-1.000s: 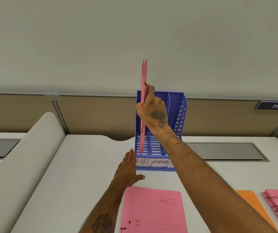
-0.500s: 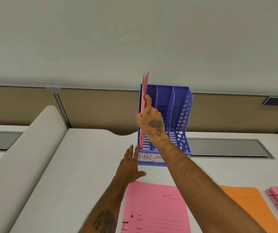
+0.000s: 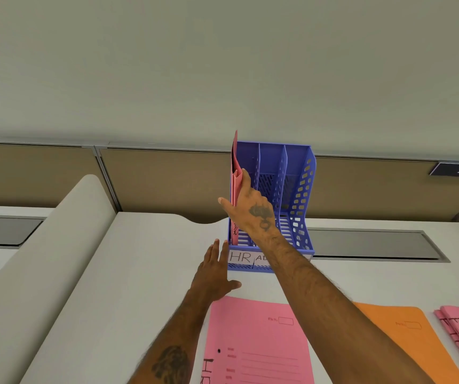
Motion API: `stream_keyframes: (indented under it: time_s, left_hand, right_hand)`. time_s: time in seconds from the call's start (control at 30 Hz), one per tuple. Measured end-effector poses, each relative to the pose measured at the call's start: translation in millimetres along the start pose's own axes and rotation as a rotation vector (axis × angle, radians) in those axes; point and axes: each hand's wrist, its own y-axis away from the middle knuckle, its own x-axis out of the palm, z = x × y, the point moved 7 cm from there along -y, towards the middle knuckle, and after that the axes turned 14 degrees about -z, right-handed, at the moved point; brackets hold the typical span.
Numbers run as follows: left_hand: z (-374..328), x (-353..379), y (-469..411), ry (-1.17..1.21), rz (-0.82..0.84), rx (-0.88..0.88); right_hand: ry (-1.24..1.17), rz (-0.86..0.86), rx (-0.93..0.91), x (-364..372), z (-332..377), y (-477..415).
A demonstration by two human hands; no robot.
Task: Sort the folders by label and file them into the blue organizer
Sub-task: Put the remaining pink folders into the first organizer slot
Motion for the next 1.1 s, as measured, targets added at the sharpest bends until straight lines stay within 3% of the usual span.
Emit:
stream_keyframes:
  time_s: [0.43, 0.63, 1.1]
  left_hand:
    - [7.9, -19.4, 97.5, -0.021, -0.038, -0.062]
    - [11.0, -6.2, 147.7, -0.117, -0.01, 0.005]
    - [31.9, 43.0, 246.0, -0.182, 0.116, 0.074]
  right_hand:
    - [0.117, 0.069, 0.031, -37.6, -33.7, 99.3]
    - [0.177, 0.116, -0.002, -43.7, -67.0, 181.9]
    - [0.351, 0.472, 0.124, -35.8, -135.6, 366.1]
